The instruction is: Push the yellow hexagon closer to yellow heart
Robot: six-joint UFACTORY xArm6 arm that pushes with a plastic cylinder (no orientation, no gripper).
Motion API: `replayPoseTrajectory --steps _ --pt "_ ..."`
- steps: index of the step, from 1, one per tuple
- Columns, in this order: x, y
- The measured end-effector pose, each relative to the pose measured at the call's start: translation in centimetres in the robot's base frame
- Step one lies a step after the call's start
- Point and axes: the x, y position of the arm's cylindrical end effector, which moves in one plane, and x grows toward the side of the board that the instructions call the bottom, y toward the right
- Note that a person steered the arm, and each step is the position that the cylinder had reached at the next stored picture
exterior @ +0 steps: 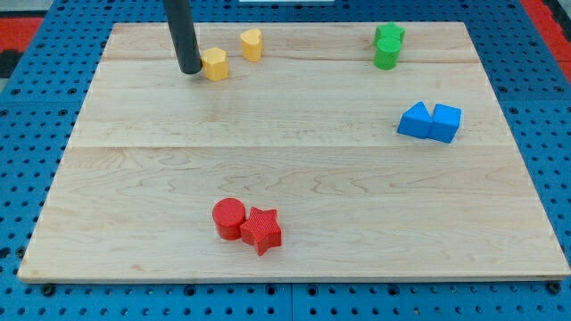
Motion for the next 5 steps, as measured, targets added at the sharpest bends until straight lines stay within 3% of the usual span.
replayPoseTrajectory --steps 5 --pt "-0.4 10.1"
